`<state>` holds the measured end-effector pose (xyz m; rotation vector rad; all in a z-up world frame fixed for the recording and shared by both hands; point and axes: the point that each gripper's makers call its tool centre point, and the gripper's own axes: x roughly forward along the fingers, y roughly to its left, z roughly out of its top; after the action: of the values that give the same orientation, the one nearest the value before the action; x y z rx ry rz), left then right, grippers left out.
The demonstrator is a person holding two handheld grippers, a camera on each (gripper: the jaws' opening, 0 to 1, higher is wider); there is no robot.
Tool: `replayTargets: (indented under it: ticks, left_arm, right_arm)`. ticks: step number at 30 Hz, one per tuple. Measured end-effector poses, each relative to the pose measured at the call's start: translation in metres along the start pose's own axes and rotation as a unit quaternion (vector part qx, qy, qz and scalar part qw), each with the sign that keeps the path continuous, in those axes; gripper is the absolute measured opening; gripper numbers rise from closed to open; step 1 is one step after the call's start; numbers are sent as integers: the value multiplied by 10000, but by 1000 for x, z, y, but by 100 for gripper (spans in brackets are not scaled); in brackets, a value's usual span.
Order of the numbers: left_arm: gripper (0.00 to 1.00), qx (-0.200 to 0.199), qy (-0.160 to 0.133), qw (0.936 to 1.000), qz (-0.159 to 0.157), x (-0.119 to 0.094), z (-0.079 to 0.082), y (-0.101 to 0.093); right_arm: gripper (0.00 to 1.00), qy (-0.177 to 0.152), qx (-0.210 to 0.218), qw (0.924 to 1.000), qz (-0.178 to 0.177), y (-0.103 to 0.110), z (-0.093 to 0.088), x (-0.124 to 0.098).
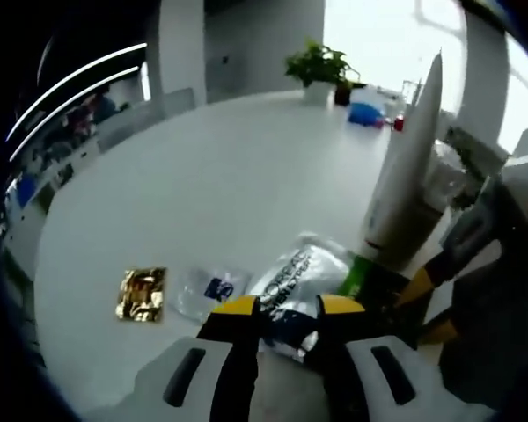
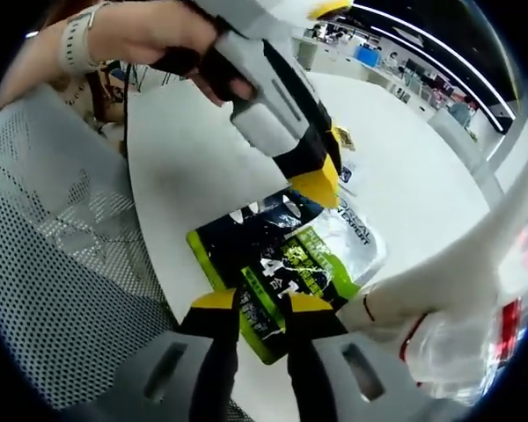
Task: Arrange the skincare products in the storage area until every visible bottle or jar stands upright without overlapping.
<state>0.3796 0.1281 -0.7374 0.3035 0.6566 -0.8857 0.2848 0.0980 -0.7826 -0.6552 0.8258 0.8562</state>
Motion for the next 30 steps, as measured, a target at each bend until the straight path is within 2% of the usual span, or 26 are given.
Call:
replayTargets:
  ticks: [4, 8, 14, 17, 21, 25, 27, 30]
  left_arm:
    - [28, 12, -33, 10000, 76, -18, 8, -3]
    - [34, -125, -224, 9997, 4, -36, 14, -11]
    - [47, -431, -418, 9978, 285, -66, 15, -6]
    - [50, -657, -794, 9927, 620, -81, 23, 3]
    - [63, -719, -781, 9926, 598, -93, 21, -2]
    - [70, -654, -769, 9925, 684, -102, 19, -7]
    - [75, -669, -765, 9925, 682, -105, 18, -10]
    - [79, -706, -742, 9925, 666, -110, 15, -16]
  right_arm:
    - [20, 18, -42, 10000, -2, 1, 0, 0]
    - [20, -12, -30, 10000, 8, 1, 0, 0]
    - [20, 4, -60, 10000, 8, 1, 0, 0]
    - [21, -20, -55, 10000, 3, 1, 1, 0]
    - [21, -20, -58, 10000, 7, 1, 0, 0]
    - [23, -28, -170, 9998, -77, -1, 1, -1]
    - [22, -23, -89, 9999, -96, -1, 0, -1]
    - [24, -14, -320, 9995, -86, 2, 1, -3]
